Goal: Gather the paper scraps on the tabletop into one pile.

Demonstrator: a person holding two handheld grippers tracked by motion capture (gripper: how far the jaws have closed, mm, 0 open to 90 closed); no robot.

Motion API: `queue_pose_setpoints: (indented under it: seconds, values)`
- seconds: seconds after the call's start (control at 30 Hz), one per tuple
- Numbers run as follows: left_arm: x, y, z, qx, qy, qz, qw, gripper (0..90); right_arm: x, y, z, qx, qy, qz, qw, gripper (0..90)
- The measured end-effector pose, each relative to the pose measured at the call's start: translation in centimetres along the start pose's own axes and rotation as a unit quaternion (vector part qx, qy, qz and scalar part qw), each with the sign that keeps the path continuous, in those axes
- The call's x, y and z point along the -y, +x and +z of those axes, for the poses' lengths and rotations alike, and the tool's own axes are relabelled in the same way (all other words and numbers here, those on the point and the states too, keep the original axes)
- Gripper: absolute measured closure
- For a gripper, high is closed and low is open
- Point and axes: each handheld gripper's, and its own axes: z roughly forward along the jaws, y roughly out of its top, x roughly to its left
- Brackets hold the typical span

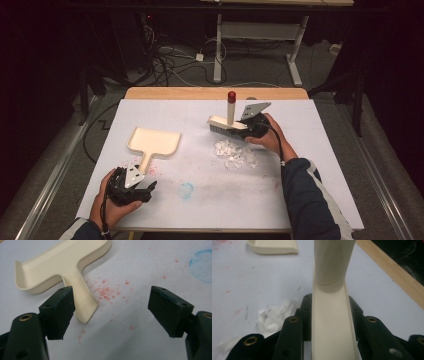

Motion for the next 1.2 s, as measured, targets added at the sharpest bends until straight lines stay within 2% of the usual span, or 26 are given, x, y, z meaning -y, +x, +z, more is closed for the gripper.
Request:
queue_pose_setpoints:
  seconds: [0.07,0.13,0.2,0.27,0.37,0.43,0.5,0.57,0.63,0.7,0.77,0.9,1.0,1.03,1.1,1.17,1.2]
  values:
    - [0.0,0.0,0.0,-0.001,0.000,0.001,1.0000,20.8,0.6,0.3,-0.9,-0.014,0.000,-0.001,0.9999,67.5]
    - [-0.1,-0.1,0.1,-0.001,0.002,0.004,1.0000,20.9,1.2,0.6,-1.8,-0.011,0.000,-0.006,0.9999,67.5]
    - [-0.1,-0.1,0.1,-0.002,0.003,0.004,1.0000,20.8,1.8,0.8,-2.7,-0.009,-0.005,0.002,0.9999,67.5]
    - [-0.2,-0.1,0.1,-0.002,0.002,0.005,1.0000,20.8,2.3,1.0,-3.5,0.005,-0.010,0.005,0.9999,67.4]
    - [-0.2,-0.2,0.0,-0.005,0.002,0.007,1.0000,20.8,2.6,1.4,-4.5,0.032,-0.019,0.029,0.9989,67.4]
    - [-0.2,-0.2,0.0,-0.005,0.003,0.008,0.9999,20.9,2.6,2.0,-5.2,0.063,-0.024,0.039,0.9970,67.4]
    - [-0.2,-0.2,0.0,-0.007,0.004,0.008,0.9999,20.8,2.5,2.5,-5.9,0.082,-0.033,0.061,0.9942,67.3]
    - [-0.1,-0.3,-0.1,-0.006,0.003,0.009,0.9999,20.8,2.3,3.2,-6.7,0.114,-0.038,0.094,0.9883,67.3]
    - [-0.1,-0.4,-0.1,-0.007,0.003,0.009,0.9999,20.8,2.1,3.8,-7.5,0.139,-0.036,0.109,0.9836,67.3]
    - [-0.1,-0.6,-0.3,-0.006,0.001,0.010,0.9999,20.8,2.0,4.5,-8.2,0.166,-0.048,0.144,0.9743,67.3]
    - [-0.1,-0.6,-0.4,-0.005,0.001,0.013,0.9999,20.8,2.2,5.5,-8.8,0.209,-0.056,0.187,0.9581,67.3]
    - [-0.1,-0.7,-0.5,-0.004,-0.001,0.012,0.9999,20.8,3.1,7.4,-8.6,0.281,-0.044,0.235,0.9294,67.4]
    - [-0.2,-0.8,-0.5,0.000,-0.004,0.016,0.9999,20.8,3.6,8.5,-7.6,0.314,-0.021,0.252,0.9150,67.4]
    - [-0.2,-0.9,-0.5,0.001,-0.004,0.019,0.9998,20.8,3.8,8.8,-7.1,0.324,-0.012,0.252,0.9120,67.4]
    - [-0.3,-1.0,-0.4,0.001,-0.006,0.020,0.9998,20.8,4.0,9.2,-6.2,0.330,0.000,0.256,0.9086,67.4]
    - [-0.4,-1.0,-0.4,0.002,-0.006,0.020,0.9998,20.8,3.8,9.6,-5.5,0.339,-0.003,0.251,0.9067,67.5]
    - [-0.4,-1.1,-0.4,0.002,-0.006,0.024,0.9997,20.8,3.5,9.9,-5.2,0.340,-0.003,0.247,0.9075,67.5]
